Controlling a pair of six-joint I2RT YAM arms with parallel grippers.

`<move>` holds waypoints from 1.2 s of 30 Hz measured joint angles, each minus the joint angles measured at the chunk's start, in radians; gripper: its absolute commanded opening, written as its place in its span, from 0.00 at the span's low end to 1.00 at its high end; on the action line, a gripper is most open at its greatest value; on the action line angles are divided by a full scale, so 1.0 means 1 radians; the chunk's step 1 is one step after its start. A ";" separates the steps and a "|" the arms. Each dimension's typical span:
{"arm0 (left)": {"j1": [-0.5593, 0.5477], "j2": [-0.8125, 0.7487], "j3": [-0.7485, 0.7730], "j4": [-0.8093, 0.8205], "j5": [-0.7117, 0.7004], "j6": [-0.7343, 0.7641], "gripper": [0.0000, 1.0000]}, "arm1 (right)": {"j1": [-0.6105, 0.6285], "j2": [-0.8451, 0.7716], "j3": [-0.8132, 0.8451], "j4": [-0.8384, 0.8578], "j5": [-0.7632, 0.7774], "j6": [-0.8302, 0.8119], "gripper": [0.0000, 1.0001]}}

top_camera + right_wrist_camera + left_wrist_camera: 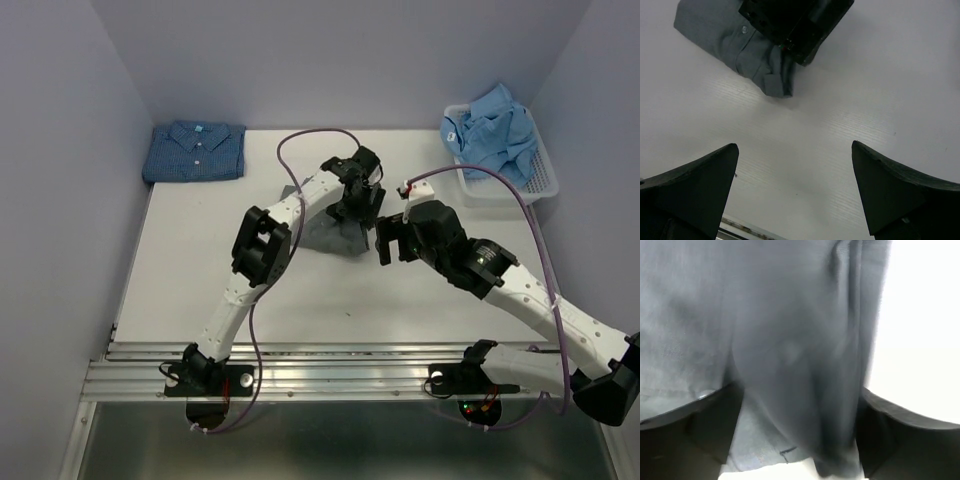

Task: Fold and stack the long sleeve shirts
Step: Fold the shirt, then neatly place the folded shirt to the corner

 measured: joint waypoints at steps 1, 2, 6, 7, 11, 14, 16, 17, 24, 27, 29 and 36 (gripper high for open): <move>0.002 -0.008 -0.010 0.028 0.035 -0.017 0.99 | 0.000 -0.008 0.000 -0.002 -0.005 0.003 1.00; 0.004 -0.023 -0.034 0.066 0.081 -0.028 0.99 | 0.000 -0.017 0.000 -0.003 -0.010 0.009 1.00; 0.008 -0.080 -0.090 0.137 0.204 -0.062 0.99 | 0.000 -0.044 0.000 -0.016 -0.027 0.024 1.00; 0.008 -0.087 -0.090 0.144 0.212 -0.063 0.99 | 0.000 -0.051 0.000 -0.020 -0.033 0.027 1.00; 0.008 -0.173 -0.089 0.191 0.233 -0.060 0.99 | 0.000 -0.067 0.000 -0.021 -0.037 0.052 1.00; 0.023 -0.277 -0.112 0.237 0.204 -0.063 0.99 | 0.000 -0.048 0.003 -0.021 -0.033 0.077 1.00; 0.064 -0.396 -0.196 0.301 0.195 -0.079 0.99 | -0.005 -0.031 0.004 -0.015 -0.035 0.090 1.00; 0.116 -0.492 -0.280 0.360 0.197 -0.095 0.99 | -0.013 -0.020 0.004 -0.006 -0.042 0.095 1.00; 0.506 -0.871 -0.691 0.542 0.126 -0.162 0.99 | -0.087 0.202 0.052 0.158 -0.238 0.106 1.00; 0.550 -0.917 -0.819 0.586 0.139 -0.152 0.99 | -0.090 0.414 0.156 0.245 -0.337 0.092 1.00; 0.558 -0.919 -0.888 0.617 0.169 -0.146 0.99 | -0.096 0.525 0.213 0.272 -0.374 0.087 1.00; 0.588 -0.882 -1.001 0.685 0.294 -0.103 0.99 | -0.201 0.774 0.285 0.318 -0.460 0.088 1.00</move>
